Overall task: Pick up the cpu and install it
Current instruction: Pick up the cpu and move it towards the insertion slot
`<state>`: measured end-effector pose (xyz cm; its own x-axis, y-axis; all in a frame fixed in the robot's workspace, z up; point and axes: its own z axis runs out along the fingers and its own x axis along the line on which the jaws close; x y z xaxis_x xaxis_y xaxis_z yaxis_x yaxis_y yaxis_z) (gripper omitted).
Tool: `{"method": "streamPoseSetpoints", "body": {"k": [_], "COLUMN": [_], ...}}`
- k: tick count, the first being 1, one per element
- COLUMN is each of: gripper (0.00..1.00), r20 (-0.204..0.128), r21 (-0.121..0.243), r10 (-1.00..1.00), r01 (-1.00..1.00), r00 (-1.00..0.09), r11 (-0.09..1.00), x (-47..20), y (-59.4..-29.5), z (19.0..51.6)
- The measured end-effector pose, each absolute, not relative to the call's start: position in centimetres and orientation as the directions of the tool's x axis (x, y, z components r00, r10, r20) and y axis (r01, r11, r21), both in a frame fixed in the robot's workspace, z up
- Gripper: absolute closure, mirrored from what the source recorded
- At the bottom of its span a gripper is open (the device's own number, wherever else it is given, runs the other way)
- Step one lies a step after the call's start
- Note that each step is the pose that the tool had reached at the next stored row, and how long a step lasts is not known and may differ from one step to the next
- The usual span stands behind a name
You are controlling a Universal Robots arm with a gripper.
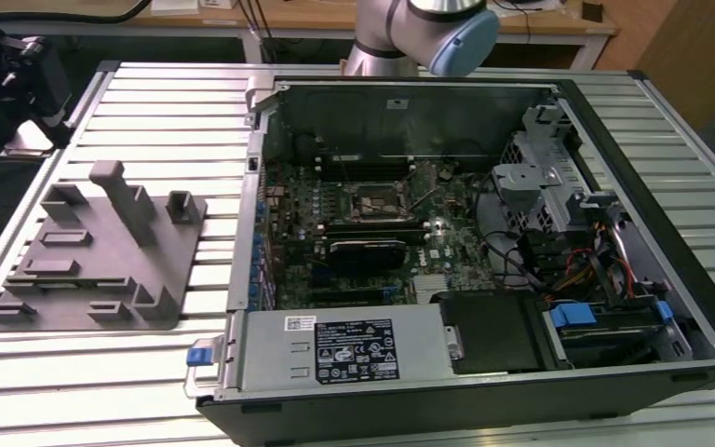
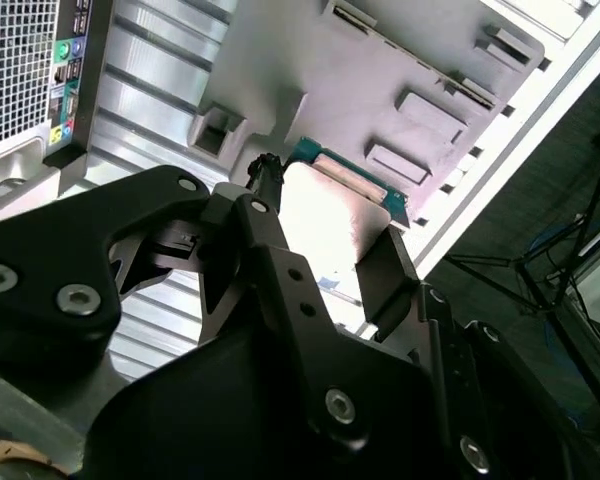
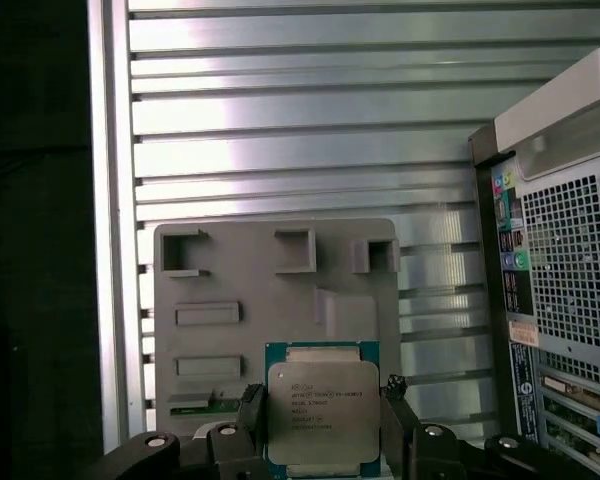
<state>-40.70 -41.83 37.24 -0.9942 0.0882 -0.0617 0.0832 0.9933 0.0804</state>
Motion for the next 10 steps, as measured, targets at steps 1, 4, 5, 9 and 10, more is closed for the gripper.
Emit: {"method": "streamPoseSetpoints", "body": {"k": [1, 4, 5, 9, 10], "gripper": [0.46, 0.46, 0.46, 0.46, 0.46], "r20": [-0.062, -0.062, -0.062, -0.062, -0.062], "r21": [0.08, 0.08, 0.08, 0.08, 0.08], "r10": [0.088, 0.088, 0.088, 0.088, 0.088], "r01": [0.083, 0.083, 0.083, 0.083, 0.083], "r00": [-0.994, -0.994, -0.994, -0.994, -0.994], "r11": [0.993, 0.993, 0.993, 0.993, 0.993], "x": [-40.5, -39.9, -39.7, -39.0, -38.8], "y": [-41.8, -41.8, -41.8, -41.8, -41.8], "z": [37.2, 37.2, 37.2, 37.2, 37.2]}}
